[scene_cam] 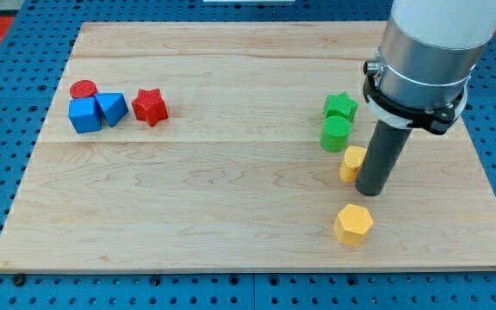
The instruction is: Push the hexagon into the heart to the bottom left
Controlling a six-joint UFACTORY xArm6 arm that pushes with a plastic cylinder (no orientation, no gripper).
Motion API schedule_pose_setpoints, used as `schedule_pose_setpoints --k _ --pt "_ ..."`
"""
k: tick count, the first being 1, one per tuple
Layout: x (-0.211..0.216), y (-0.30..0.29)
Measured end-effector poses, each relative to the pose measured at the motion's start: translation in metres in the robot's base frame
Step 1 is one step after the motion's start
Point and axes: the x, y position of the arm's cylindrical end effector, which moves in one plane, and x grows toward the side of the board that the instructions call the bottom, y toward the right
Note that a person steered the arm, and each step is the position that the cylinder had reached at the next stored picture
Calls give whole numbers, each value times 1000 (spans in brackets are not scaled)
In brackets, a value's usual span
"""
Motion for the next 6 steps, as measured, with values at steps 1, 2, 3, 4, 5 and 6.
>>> schedule_pose_setpoints --k 1,2,3,4,5,6 --pt "-6 26" --pt "-9 15" --pt "0 21" --pt "72 60" --pt "94 26" --pt "86 -30"
